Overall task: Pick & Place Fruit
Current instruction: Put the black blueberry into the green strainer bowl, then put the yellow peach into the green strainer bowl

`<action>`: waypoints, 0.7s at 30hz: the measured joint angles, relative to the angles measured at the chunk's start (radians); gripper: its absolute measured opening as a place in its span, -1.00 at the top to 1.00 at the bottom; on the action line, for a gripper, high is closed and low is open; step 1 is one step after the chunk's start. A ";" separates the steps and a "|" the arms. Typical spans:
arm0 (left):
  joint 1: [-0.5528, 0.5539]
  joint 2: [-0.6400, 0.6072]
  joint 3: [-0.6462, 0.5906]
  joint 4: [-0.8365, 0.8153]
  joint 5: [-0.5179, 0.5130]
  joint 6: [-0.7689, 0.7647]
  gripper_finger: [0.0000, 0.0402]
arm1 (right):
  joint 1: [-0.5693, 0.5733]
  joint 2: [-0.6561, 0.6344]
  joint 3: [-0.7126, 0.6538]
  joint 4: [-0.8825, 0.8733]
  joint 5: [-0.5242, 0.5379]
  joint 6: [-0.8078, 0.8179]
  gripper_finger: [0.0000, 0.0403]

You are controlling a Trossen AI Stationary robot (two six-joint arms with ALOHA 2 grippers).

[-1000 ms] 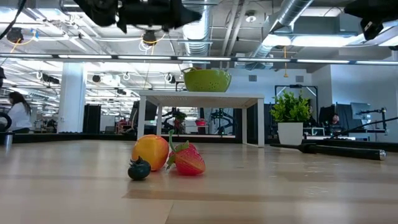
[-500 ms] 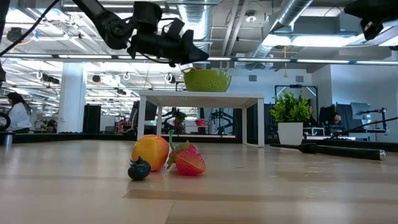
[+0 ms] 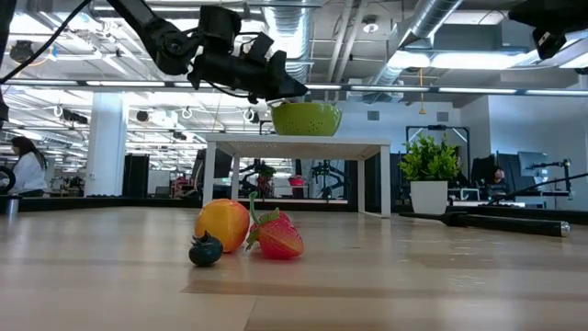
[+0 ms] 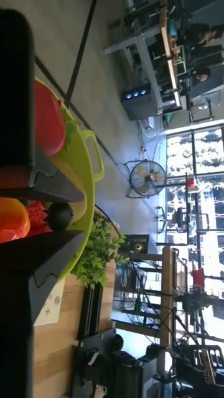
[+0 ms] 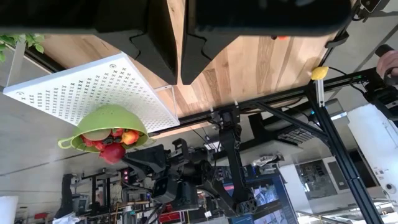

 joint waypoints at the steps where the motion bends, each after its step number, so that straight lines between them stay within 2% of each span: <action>1: 0.000 0.000 0.000 0.000 0.000 0.001 0.65 | 0.000 0.000 0.000 0.000 0.000 0.000 0.92; 10: 0.000 0.000 0.000 0.000 0.000 0.001 0.63 | 0.000 0.000 0.000 0.000 0.000 0.000 0.92; 21: 0.000 0.000 0.000 -0.001 0.000 0.001 0.38 | 0.000 0.000 0.000 0.000 0.000 0.000 0.92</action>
